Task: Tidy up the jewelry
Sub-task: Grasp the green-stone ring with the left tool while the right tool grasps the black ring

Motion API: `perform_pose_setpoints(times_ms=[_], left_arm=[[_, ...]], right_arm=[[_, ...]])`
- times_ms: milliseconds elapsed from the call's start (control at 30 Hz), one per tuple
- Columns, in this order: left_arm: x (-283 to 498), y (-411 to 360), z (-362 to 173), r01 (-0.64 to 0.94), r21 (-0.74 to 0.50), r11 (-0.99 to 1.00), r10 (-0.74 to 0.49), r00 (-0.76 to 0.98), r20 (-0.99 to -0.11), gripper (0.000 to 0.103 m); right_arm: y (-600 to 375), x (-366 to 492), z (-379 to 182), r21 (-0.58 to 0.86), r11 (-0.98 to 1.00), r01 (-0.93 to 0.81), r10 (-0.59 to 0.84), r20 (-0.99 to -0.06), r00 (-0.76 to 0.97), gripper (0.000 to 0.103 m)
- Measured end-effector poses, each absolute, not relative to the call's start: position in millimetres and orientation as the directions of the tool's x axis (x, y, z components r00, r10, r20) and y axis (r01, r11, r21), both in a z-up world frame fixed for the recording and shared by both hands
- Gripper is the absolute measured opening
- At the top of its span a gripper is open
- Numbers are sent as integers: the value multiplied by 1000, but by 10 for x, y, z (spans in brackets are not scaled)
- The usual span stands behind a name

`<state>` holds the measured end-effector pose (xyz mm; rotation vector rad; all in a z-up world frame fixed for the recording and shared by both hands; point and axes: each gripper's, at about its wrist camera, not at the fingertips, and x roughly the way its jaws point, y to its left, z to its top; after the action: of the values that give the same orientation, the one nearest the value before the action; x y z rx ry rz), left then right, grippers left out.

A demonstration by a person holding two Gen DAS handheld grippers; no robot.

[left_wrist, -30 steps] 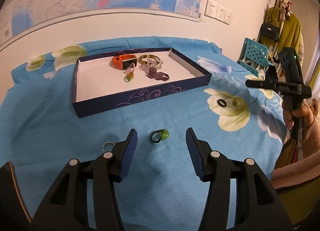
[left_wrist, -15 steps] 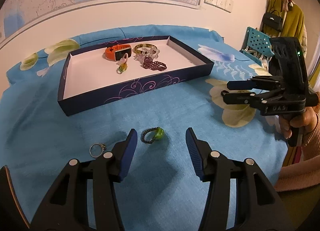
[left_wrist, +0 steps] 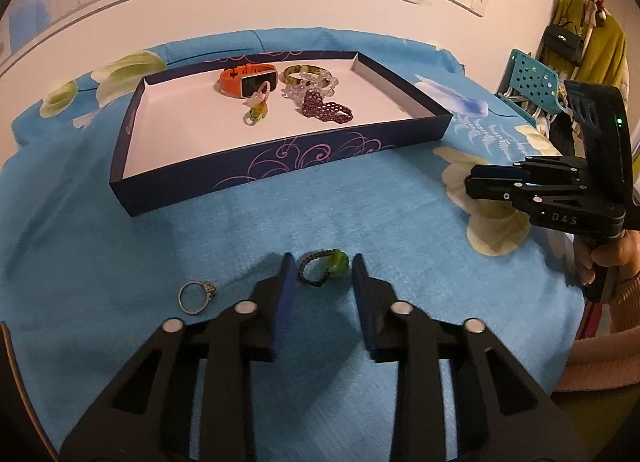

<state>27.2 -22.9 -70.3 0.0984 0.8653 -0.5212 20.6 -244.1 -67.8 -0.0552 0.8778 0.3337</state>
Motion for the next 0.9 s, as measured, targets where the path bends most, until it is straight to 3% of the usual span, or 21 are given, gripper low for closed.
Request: perform_pose_setpoints(times_ms=[233,533,900], left_arm=[[259,-247,-688,472,-114,874,-389,541,-745,24],[285,-208,-683,471,-173,865,-432,523,-735,25],[282,-221,-692,477,-169,862,-431,518,-739,25]], right_arm=[[-2373,184,-637,133,930,-342,320,-749,580,20],[-1825,131,-581,189,839,-510,471,-721,508,20],[-1755,189,-600,179,847,-500,458,-724,516,20]])
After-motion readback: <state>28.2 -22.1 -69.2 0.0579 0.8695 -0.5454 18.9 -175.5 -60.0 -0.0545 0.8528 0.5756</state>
